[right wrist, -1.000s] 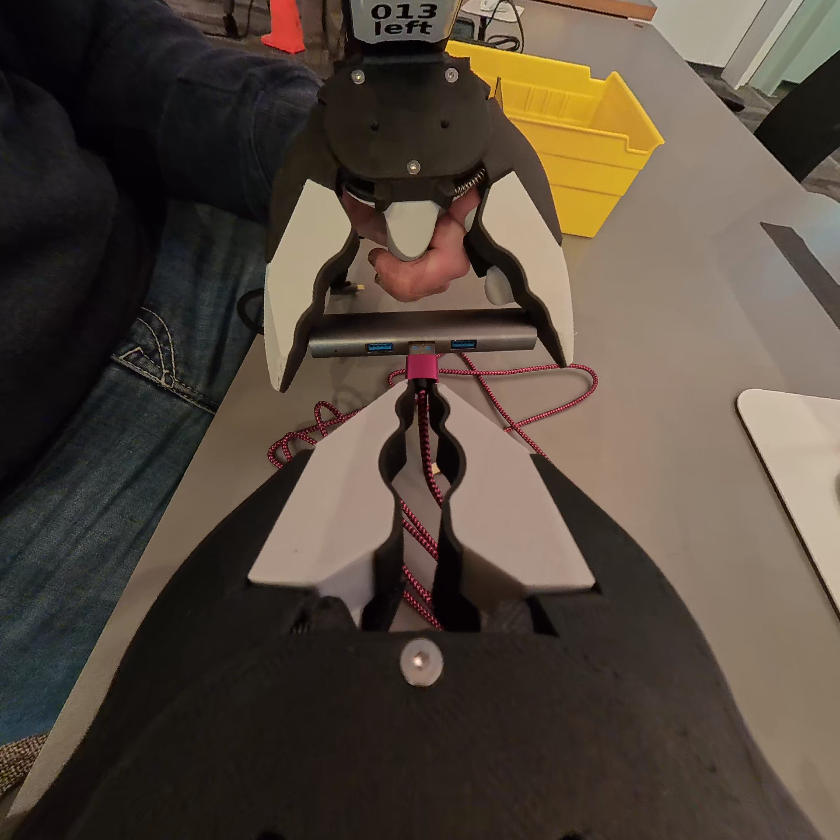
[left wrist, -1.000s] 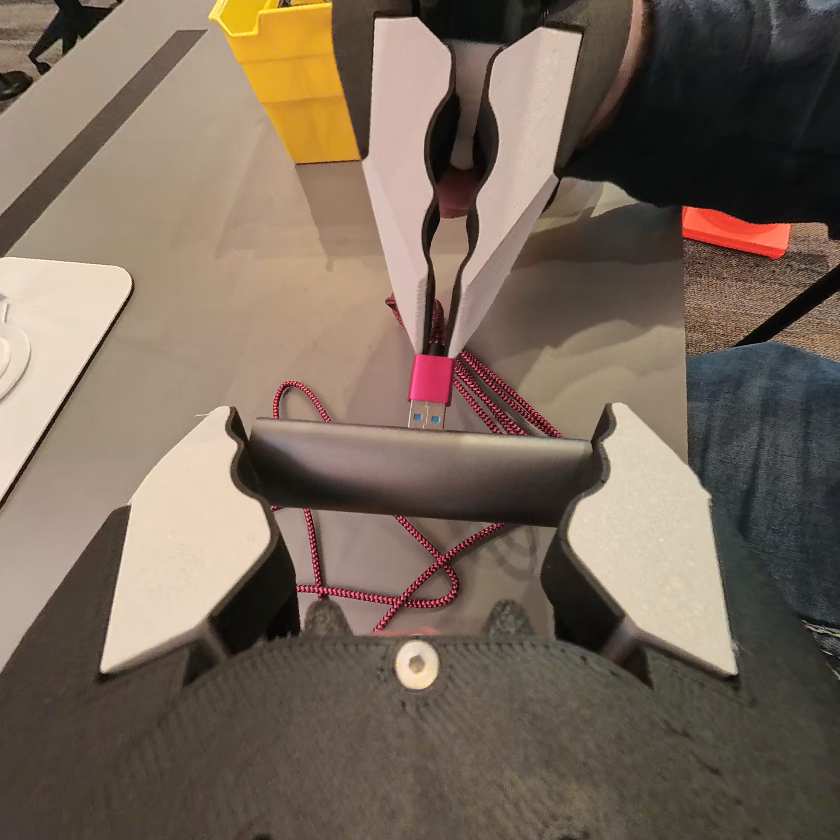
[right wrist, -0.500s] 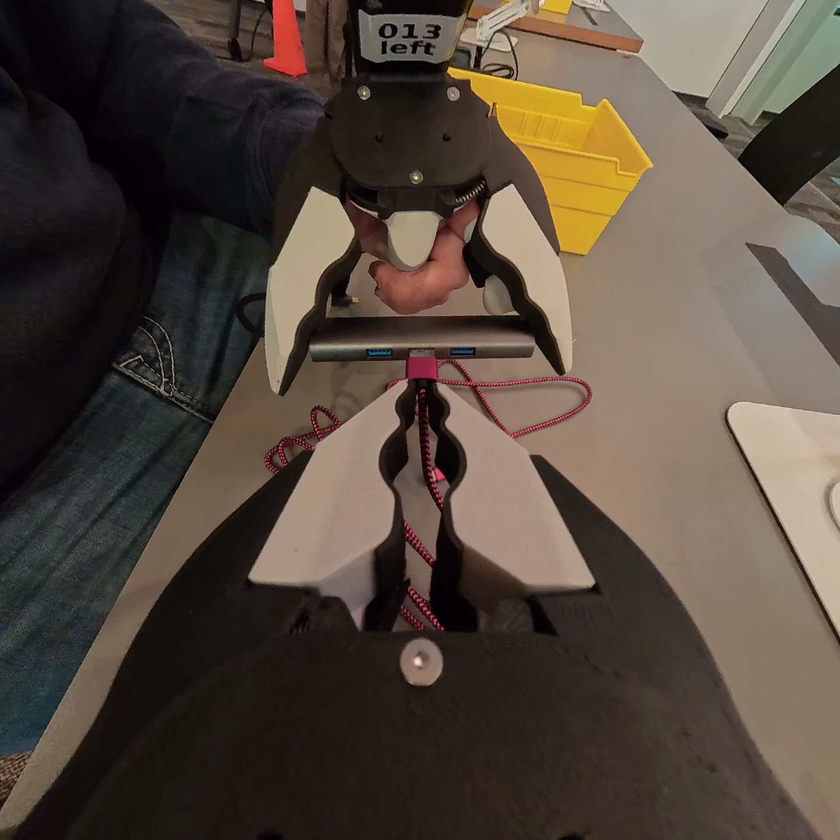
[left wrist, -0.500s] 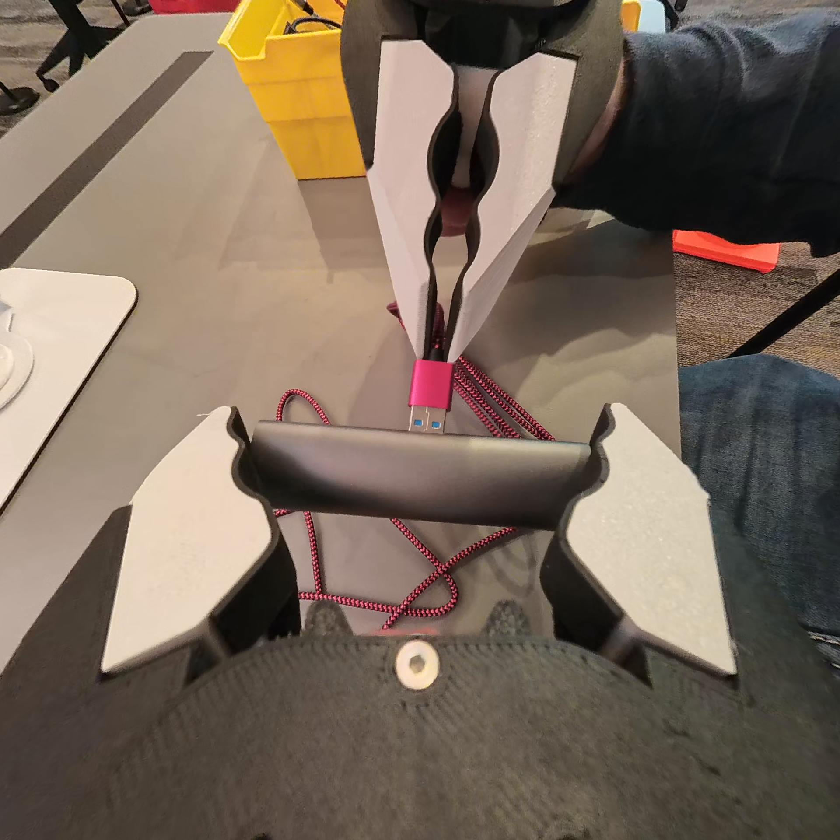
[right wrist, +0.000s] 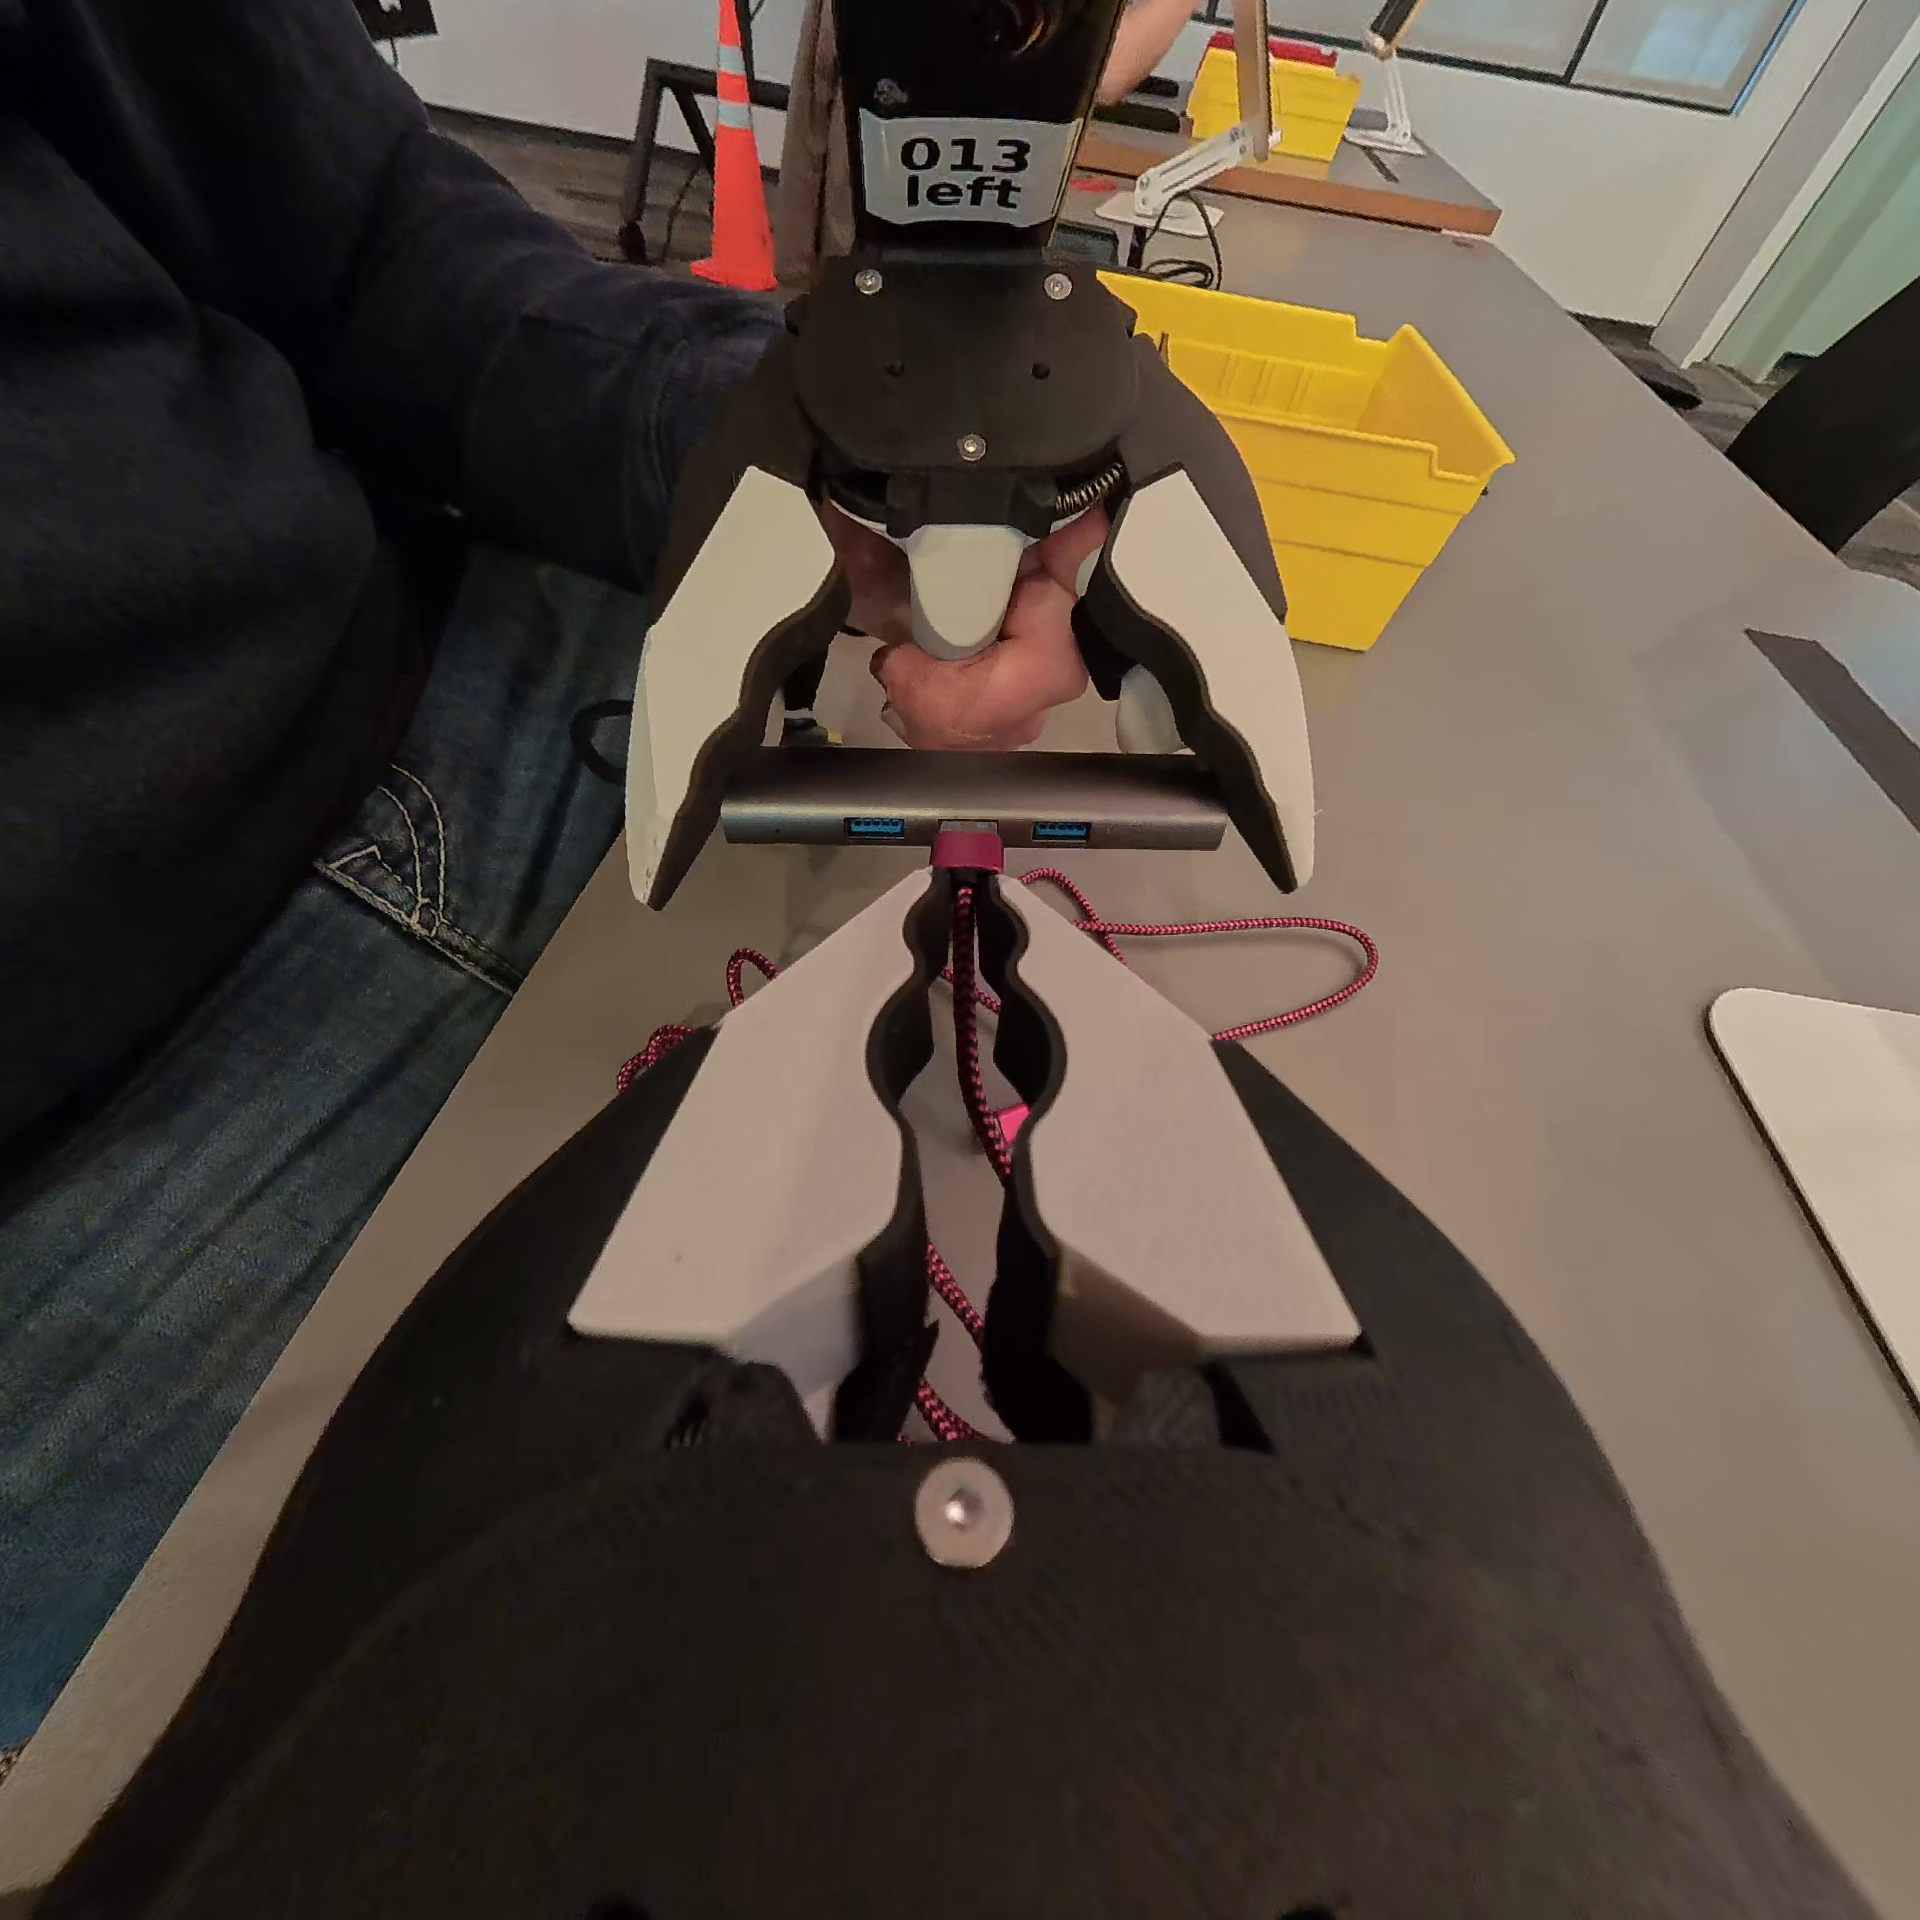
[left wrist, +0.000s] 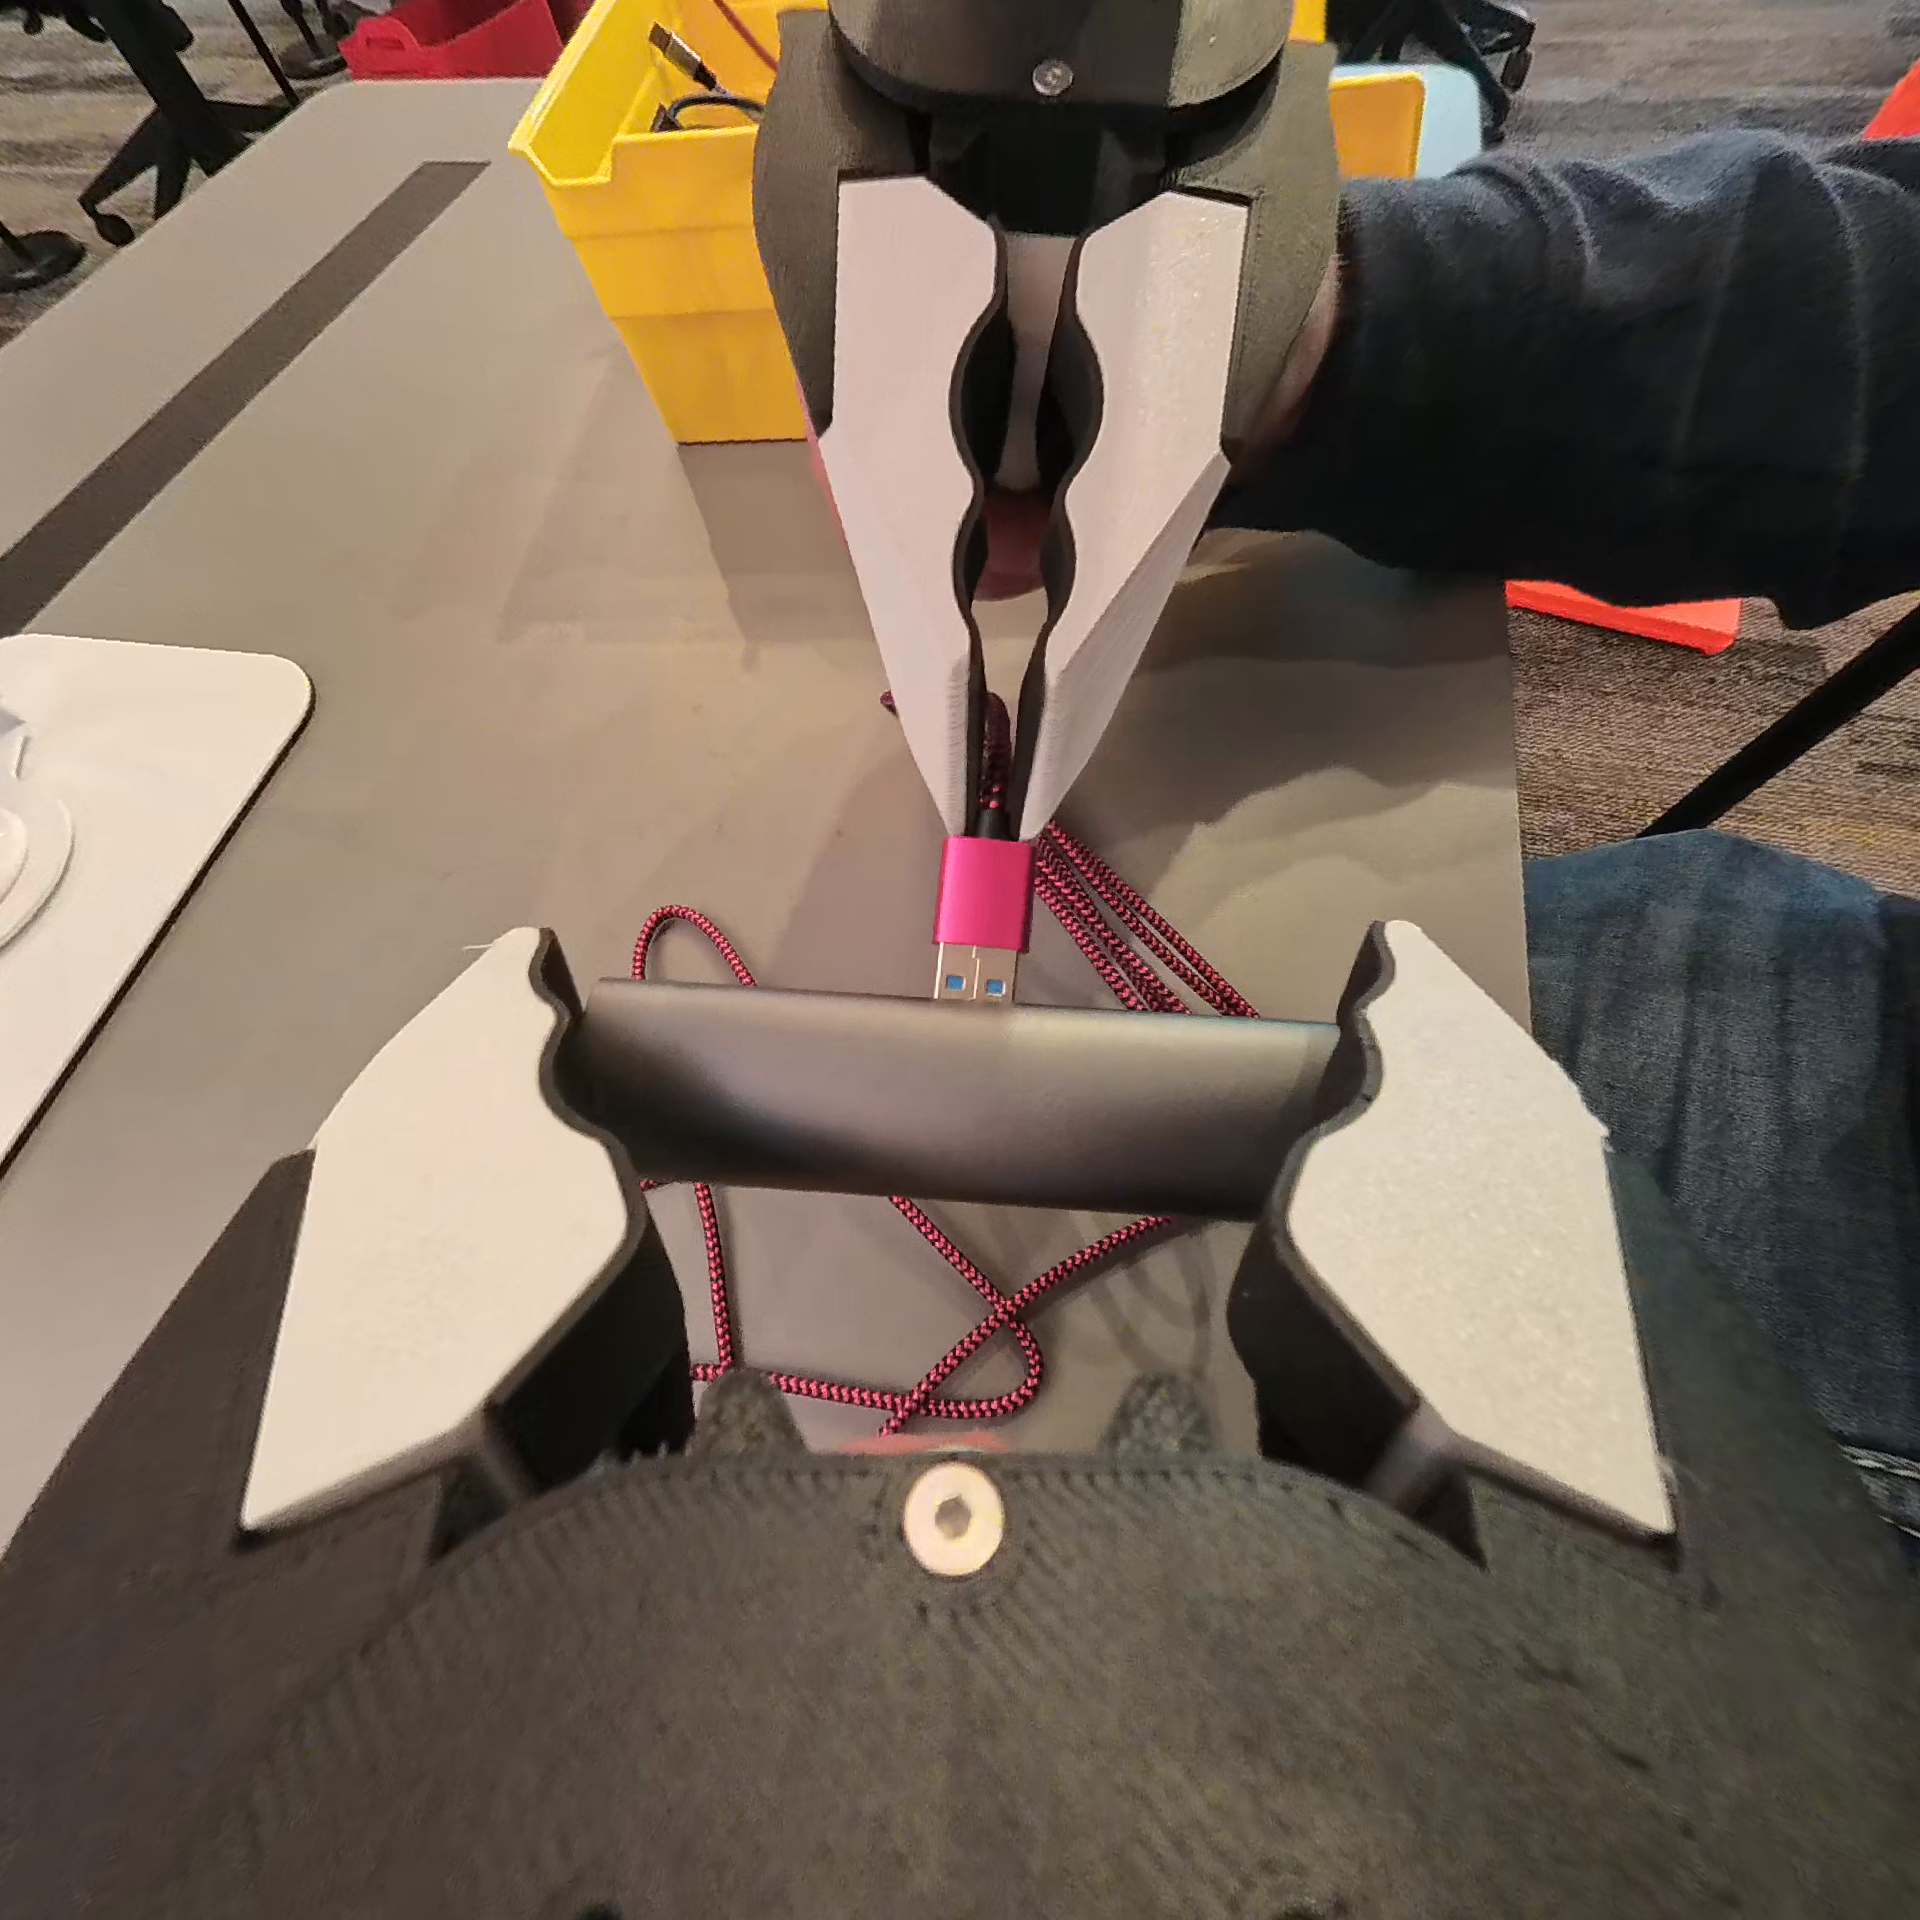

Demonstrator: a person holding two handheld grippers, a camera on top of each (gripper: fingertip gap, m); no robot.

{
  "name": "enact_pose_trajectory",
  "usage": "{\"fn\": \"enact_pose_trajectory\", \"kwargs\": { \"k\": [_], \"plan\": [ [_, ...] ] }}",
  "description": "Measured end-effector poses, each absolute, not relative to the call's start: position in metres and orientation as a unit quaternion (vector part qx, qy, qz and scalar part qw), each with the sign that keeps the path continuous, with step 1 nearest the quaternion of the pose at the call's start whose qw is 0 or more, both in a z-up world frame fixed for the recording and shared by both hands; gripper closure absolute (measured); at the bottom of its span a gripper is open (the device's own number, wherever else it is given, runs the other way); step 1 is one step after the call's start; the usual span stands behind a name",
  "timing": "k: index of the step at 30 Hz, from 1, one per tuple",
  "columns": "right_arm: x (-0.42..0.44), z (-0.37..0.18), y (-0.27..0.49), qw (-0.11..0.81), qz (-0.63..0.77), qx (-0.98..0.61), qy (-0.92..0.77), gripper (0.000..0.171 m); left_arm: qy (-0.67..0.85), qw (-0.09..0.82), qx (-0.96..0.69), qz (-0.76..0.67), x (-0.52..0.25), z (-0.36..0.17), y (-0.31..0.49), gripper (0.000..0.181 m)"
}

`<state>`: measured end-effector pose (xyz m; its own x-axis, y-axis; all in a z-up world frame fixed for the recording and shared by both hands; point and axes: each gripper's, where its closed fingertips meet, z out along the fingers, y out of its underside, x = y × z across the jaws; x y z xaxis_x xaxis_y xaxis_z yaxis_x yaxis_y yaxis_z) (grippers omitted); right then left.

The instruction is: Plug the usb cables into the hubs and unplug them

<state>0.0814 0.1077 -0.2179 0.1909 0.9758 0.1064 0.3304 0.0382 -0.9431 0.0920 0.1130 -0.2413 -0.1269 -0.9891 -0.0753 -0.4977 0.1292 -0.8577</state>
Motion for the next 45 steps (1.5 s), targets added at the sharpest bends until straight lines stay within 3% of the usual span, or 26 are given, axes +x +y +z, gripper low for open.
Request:
{"fn": "enact_pose_trajectory", "kwargs": {
  "k": [16, 17, 33, 45],
  "plan": [
    [0.078, -0.225, 0.107, 0.472, 0.324, -0.608, -0.550, 0.169, 0.684, 0.339, -0.563, -0.318, 0.090, -0.254, 0.115, 0.050],
    [0.078, -0.225, 0.107, 0.472, 0.328, -0.607, -0.549, 0.169, 0.680, 0.344, -0.562, -0.322, 0.090, -0.252, 0.115, 0.058],
    [0.075, -0.235, 0.108, 0.451, 0.303, -0.623, -0.563, 0.169, 0.697, 0.312, -0.573, -0.296, 0.081, -0.278, 0.116, 0.064],
    [0.086, -0.267, 0.106, 0.401, 0.304, -0.667, -0.549, 0.169, 0.755, 0.183, -0.606, -0.172, 0.063, -0.335, 0.113, 0.035]
  ]
}}
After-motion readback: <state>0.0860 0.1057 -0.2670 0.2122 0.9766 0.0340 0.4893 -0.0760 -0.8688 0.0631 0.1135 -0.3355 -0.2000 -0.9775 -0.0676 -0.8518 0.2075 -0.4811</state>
